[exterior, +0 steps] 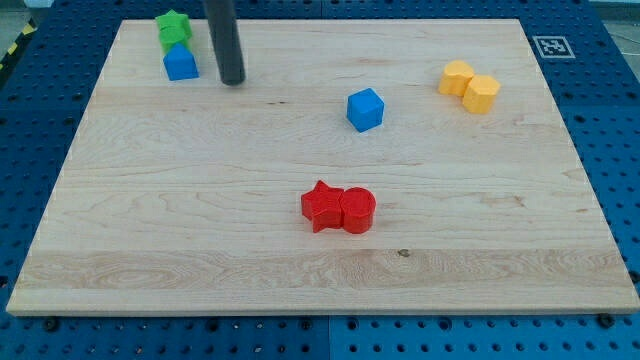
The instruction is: Slightly push the green blocks to the top left of the blue triangle
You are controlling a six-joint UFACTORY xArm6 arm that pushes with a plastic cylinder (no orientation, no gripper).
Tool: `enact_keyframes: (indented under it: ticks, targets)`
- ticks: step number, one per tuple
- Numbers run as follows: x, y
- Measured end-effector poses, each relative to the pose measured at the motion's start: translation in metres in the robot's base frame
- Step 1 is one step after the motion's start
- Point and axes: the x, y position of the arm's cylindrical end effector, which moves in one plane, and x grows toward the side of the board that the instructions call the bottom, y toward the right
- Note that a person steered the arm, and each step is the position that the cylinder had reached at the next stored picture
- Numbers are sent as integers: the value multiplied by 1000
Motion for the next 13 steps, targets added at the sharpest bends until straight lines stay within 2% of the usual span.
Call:
enact_keyframes:
  ticks: [2, 4, 6, 7, 10, 11, 12, 13]
  targets:
    - [-45, -46]
    - [-64, -79]
    - [-64, -20]
    - [-39, 8]
    - [37, 21]
    - [46, 21]
    - [76, 21]
    - [76, 21]
